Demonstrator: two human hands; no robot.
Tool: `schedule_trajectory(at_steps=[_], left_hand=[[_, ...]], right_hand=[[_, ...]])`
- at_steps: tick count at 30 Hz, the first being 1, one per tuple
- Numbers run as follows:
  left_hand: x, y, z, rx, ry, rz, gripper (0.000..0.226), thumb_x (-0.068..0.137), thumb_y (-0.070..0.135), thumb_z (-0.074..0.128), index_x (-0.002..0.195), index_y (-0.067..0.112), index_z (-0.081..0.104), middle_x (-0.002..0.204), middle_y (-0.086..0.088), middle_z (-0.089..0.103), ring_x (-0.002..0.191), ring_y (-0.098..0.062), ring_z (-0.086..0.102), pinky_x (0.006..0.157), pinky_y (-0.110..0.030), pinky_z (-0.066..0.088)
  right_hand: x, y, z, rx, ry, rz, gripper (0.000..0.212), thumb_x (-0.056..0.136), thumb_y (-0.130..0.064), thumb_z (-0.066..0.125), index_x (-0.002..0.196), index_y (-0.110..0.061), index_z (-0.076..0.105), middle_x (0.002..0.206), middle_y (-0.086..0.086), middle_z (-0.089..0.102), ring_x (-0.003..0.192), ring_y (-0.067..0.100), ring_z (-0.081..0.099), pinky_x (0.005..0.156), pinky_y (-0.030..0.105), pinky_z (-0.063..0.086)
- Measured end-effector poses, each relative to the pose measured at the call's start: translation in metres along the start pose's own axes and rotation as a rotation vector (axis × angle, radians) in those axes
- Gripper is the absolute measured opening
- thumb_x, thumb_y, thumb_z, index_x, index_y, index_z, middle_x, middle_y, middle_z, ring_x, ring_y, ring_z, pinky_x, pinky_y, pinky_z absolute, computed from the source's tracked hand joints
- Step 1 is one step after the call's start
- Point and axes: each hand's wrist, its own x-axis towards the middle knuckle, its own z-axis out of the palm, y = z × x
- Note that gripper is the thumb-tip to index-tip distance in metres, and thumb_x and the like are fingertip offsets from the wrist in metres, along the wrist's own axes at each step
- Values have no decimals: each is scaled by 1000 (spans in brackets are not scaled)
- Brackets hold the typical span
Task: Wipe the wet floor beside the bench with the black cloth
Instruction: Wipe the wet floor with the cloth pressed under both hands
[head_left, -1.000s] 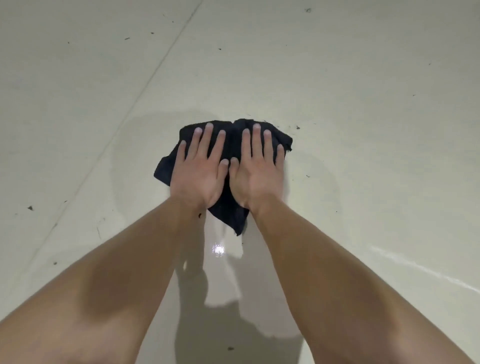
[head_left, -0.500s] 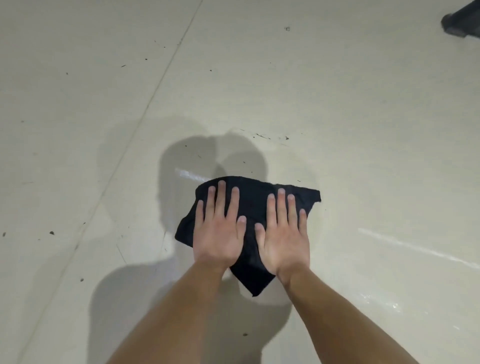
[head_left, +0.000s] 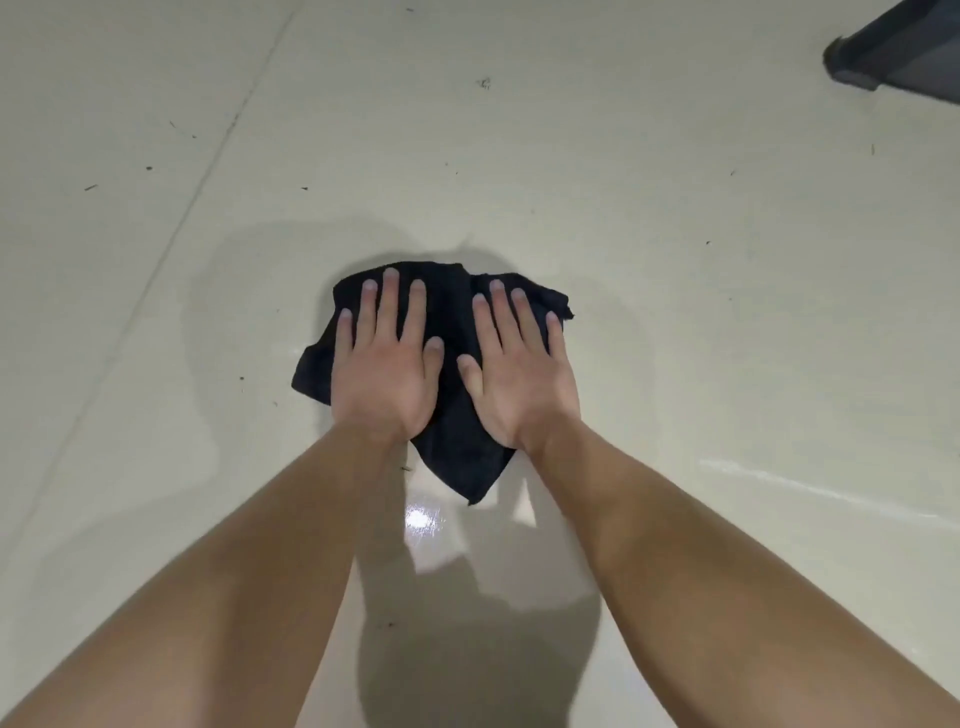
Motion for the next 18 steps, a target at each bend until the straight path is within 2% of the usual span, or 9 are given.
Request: schedule_trajectory(at_steps=[5, 10, 14, 18], left_hand=[[84, 62, 2, 45, 35, 16, 64, 105, 47, 12, 162, 22, -1, 171, -9, -7, 157, -29, -7, 126, -49, 1], [108, 168, 21, 33, 26, 79, 64, 105, 47, 14, 162, 22, -1, 171, -8, -9, 157, -28, -8, 126, -49, 0], [76, 238, 43, 35, -2, 230, 65, 105, 47, 17, 163, 20, 2, 171, -10, -5, 157, -29, -4, 126, -49, 3], [-4, 265, 65, 20, -18, 358, 66, 103, 45, 22, 162, 16, 15, 170, -12, 8, 157, -30, 7, 125, -50, 11]], right_hand=[[68, 93, -29, 14, 45, 72, 68, 104, -52, 11, 161, -22, -8, 171, -2, -14, 156, 18, -14, 126, 47, -4], [46, 189, -35, 38, 60, 195, 68, 104, -52, 10, 161, -22, -9, 171, -3, -15, 156, 18, -15, 126, 47, -4], [-18, 252, -30, 48, 41, 317, 68, 103, -52, 8, 161, -23, -11, 170, -2, -17, 156, 19, -15, 126, 47, -4], [-98, 255, -9, 80, 28, 426, 71, 98, -54, 0, 160, -22, -14, 170, 1, -18, 156, 21, -16, 127, 48, -3]])
